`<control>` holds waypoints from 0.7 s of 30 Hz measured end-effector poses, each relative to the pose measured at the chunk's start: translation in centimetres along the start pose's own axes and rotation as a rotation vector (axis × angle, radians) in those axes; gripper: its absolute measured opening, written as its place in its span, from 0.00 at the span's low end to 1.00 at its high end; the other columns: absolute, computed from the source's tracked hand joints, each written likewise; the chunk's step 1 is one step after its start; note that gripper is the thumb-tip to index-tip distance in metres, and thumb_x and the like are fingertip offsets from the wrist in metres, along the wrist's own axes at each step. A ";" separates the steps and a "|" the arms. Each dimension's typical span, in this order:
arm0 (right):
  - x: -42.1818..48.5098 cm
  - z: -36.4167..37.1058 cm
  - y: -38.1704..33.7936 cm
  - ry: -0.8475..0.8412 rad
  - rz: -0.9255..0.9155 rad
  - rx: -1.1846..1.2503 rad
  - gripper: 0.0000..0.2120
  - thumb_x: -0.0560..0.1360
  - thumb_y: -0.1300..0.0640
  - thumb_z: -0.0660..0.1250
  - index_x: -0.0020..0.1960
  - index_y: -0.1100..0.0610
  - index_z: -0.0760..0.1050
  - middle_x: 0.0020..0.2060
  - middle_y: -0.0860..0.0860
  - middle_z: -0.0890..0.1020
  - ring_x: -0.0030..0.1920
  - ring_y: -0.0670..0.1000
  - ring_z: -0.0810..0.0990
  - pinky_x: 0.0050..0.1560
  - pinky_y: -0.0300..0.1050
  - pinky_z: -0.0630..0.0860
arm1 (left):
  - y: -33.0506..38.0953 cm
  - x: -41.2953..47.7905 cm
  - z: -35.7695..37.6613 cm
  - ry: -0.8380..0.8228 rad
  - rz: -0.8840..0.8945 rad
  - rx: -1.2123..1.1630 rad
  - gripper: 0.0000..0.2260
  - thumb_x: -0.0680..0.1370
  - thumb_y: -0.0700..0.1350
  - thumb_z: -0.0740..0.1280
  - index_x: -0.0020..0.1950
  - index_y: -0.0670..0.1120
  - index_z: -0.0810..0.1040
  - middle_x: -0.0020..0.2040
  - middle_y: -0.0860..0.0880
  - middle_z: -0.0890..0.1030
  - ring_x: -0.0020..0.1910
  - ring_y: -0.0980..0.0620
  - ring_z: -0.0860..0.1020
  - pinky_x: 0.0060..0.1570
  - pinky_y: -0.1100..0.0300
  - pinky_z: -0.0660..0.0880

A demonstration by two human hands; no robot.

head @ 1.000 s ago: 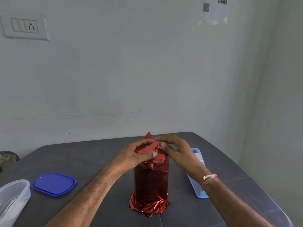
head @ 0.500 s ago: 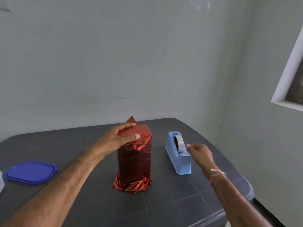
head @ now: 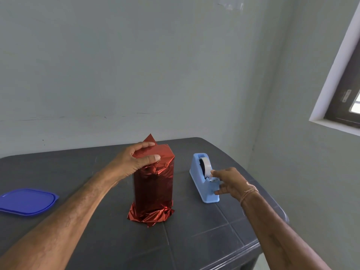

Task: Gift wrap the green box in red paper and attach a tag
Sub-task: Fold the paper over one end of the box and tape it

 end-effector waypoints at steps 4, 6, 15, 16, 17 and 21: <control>0.1 0.1 0.3 0.016 0.024 0.105 0.26 0.78 0.58 0.73 0.71 0.68 0.70 0.69 0.63 0.73 0.60 0.66 0.79 0.44 0.64 0.84 | -0.1 0.0 0.0 -0.001 -0.001 0.004 0.29 0.66 0.58 0.76 0.67 0.59 0.78 0.58 0.63 0.73 0.56 0.63 0.73 0.54 0.64 0.71; 0.2 0.1 0.5 0.011 0.028 0.158 0.27 0.78 0.58 0.73 0.72 0.67 0.69 0.71 0.63 0.72 0.63 0.67 0.77 0.43 0.64 0.84 | -0.1 0.0 -0.1 0.004 -0.010 0.002 0.30 0.65 0.59 0.76 0.67 0.59 0.78 0.58 0.63 0.74 0.57 0.63 0.73 0.56 0.62 0.70; -0.8 0.5 2.2 0.027 -0.037 0.280 0.16 0.78 0.60 0.71 0.62 0.68 0.77 0.64 0.61 0.76 0.62 0.62 0.78 0.50 0.60 0.84 | 0.1 -0.4 0.2 0.013 -0.005 0.002 0.28 0.66 0.57 0.76 0.67 0.59 0.78 0.58 0.63 0.74 0.56 0.64 0.73 0.58 0.61 0.69; -0.9 0.6 2.4 0.030 -0.044 0.296 0.16 0.78 0.60 0.71 0.62 0.69 0.77 0.64 0.60 0.76 0.62 0.61 0.78 0.48 0.59 0.84 | 0.2 -0.4 0.2 0.014 -0.008 0.004 0.28 0.67 0.57 0.76 0.67 0.59 0.78 0.58 0.63 0.74 0.56 0.64 0.73 0.59 0.61 0.69; -1.1 0.7 2.6 0.029 -0.049 0.307 0.16 0.78 0.60 0.71 0.62 0.69 0.77 0.63 0.60 0.76 0.61 0.60 0.77 0.46 0.57 0.84 | 0.2 -0.5 0.2 0.014 -0.010 0.008 0.28 0.67 0.57 0.76 0.67 0.59 0.78 0.58 0.63 0.74 0.56 0.65 0.73 0.59 0.60 0.68; -1.1 0.8 3.9 0.041 -0.066 0.337 0.18 0.78 0.58 0.72 0.62 0.69 0.76 0.64 0.59 0.75 0.64 0.60 0.76 0.55 0.60 0.83 | 0.3 -0.5 0.1 0.013 -0.010 0.017 0.28 0.67 0.57 0.76 0.67 0.59 0.78 0.57 0.64 0.73 0.55 0.65 0.72 0.59 0.60 0.68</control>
Point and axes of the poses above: each hand's wrist, its own x-axis towards the middle knuckle, its own z-axis out of the palm, y = z × x, the point moved 2 cm from there along x, towards the middle knuckle
